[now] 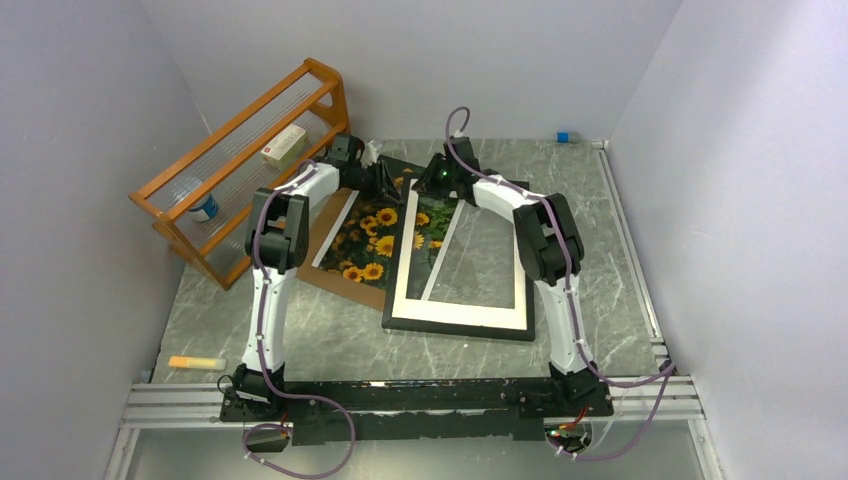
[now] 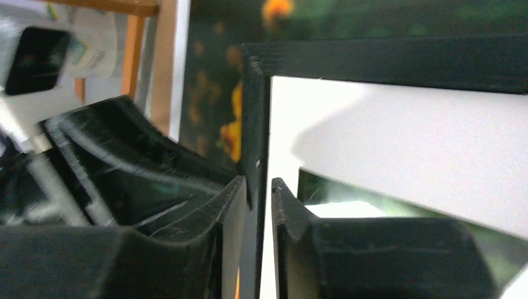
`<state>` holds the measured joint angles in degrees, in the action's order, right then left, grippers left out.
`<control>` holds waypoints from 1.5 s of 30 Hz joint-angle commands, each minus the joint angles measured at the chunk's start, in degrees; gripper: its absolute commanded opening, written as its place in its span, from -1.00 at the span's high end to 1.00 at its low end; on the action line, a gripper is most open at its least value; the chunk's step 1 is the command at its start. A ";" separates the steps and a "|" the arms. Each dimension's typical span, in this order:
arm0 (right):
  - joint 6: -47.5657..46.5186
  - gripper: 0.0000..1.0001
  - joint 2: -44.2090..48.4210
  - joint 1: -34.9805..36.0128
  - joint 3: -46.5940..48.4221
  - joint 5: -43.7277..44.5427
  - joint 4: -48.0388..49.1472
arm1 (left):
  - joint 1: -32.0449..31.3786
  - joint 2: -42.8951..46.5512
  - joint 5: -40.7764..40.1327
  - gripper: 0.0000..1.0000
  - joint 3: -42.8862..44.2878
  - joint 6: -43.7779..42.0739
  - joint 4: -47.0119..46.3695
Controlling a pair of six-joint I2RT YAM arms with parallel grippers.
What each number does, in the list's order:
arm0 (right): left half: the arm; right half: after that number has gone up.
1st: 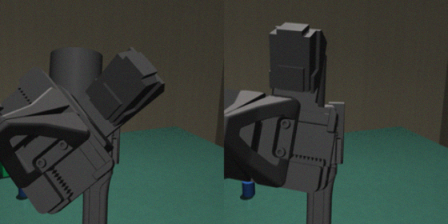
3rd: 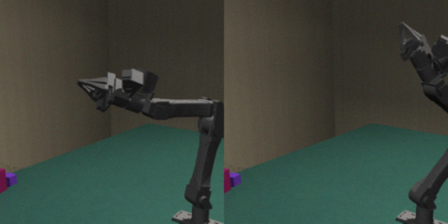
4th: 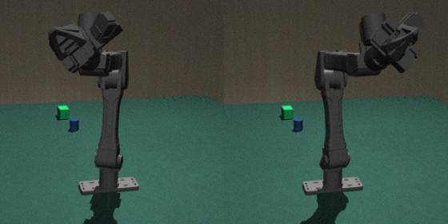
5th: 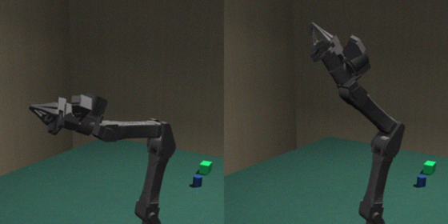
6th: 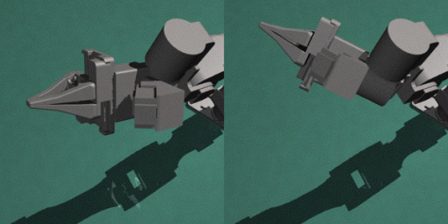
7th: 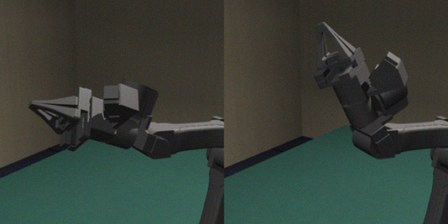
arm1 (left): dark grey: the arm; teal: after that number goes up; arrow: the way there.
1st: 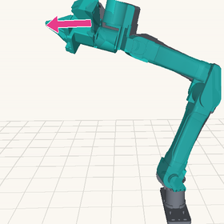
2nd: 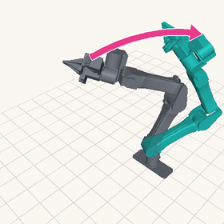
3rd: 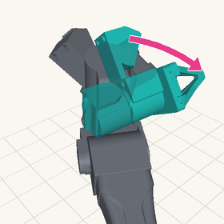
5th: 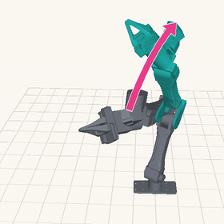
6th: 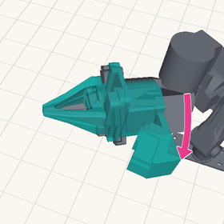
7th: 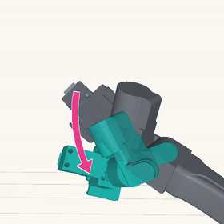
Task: Put the photo into the frame
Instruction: Move the photo frame to the center of the board.
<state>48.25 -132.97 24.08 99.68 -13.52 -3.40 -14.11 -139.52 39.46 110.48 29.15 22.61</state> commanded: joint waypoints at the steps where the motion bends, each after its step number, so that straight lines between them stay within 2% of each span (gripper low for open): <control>1: -4.60 0.43 12.06 -0.17 -2.66 1.55 -1.00 | 0.71 3.75 1.13 0.22 0.02 -1.73 5.19; 5: -6.36 0.32 20.37 -0.80 -10.00 4.61 -3.69 | 0.92 6.19 4.52 0.08 0.39 -3.15 7.18; 9: -7.36 0.21 31.12 -2.65 -20.46 12.71 -9.12 | 0.93 10.39 4.56 -0.04 -4.05 -4.30 8.19; 14: -9.08 -0.14 42.06 -4.58 -28.67 24.97 -18.63 | 0.76 13.74 2.85 -0.19 -11.03 -5.04 7.83; 17: -9.55 -0.23 47.06 -4.89 -32.35 28.45 -21.82 | 0.09 14.63 2.55 -0.17 -13.39 -5.32 8.18; 22: -6.37 -0.24 53.20 -6.17 -38.66 28.03 -21.61 | -2.67 15.39 1.68 -0.12 -16.03 -5.42 8.65; 29: -3.96 -0.20 55.41 -6.43 -41.83 24.38 -21.08 | -6.65 14.05 -0.82 -0.12 -16.77 -4.95 9.39; 36: -5.71 -0.16 55.84 -6.55 -41.02 22.43 -22.66 | -9.62 9.22 3.90 -0.04 -10.67 -7.94 11.43; 45: -5.19 -0.15 56.75 -6.50 -41.93 22.64 -23.04 | -14.94 6.52 5.32 -0.03 -8.14 -1.06 5.06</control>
<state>43.07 -78.63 17.72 57.74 8.97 -26.61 -25.32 -131.57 41.21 99.70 24.82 31.88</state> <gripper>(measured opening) 0.577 0.517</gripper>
